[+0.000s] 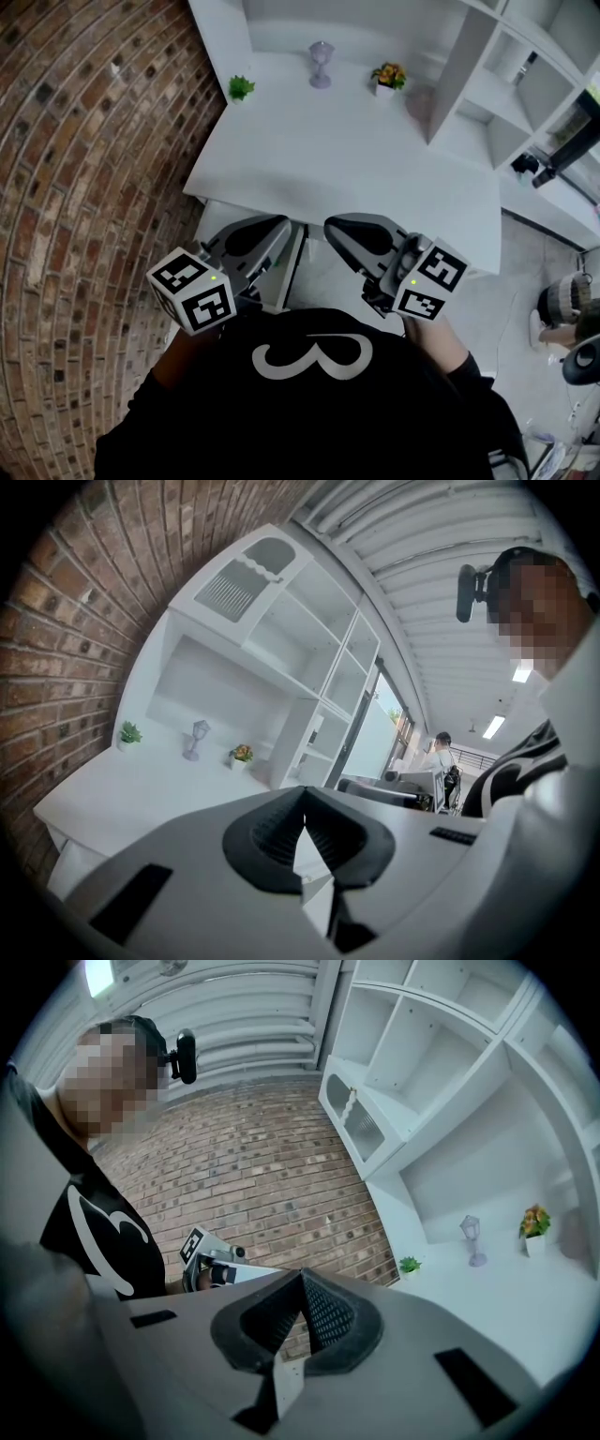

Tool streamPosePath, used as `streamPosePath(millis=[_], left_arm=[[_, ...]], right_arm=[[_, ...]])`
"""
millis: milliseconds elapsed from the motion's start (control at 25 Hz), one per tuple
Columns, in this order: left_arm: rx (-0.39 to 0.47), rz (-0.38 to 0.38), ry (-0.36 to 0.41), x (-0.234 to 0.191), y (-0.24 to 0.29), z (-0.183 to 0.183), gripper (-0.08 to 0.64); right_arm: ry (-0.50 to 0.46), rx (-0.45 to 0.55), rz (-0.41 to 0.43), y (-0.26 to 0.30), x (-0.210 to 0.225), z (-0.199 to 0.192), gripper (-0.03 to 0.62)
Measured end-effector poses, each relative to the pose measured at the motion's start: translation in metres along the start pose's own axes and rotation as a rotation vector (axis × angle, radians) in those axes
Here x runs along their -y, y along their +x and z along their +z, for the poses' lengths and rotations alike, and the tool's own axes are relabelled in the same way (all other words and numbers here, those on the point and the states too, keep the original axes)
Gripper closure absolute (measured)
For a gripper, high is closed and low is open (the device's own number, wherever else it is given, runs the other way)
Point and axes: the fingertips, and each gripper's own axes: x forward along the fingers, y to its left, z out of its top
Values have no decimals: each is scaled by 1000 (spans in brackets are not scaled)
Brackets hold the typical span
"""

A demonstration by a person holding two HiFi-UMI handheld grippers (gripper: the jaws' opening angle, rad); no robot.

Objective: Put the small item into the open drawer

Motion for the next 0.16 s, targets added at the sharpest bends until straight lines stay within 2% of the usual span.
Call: streamPosePath(millis=[160], left_arm=[[-5,-10,0,0,4,-2,557]], right_arm=[[7,1,-2,-1,3,-1,584]])
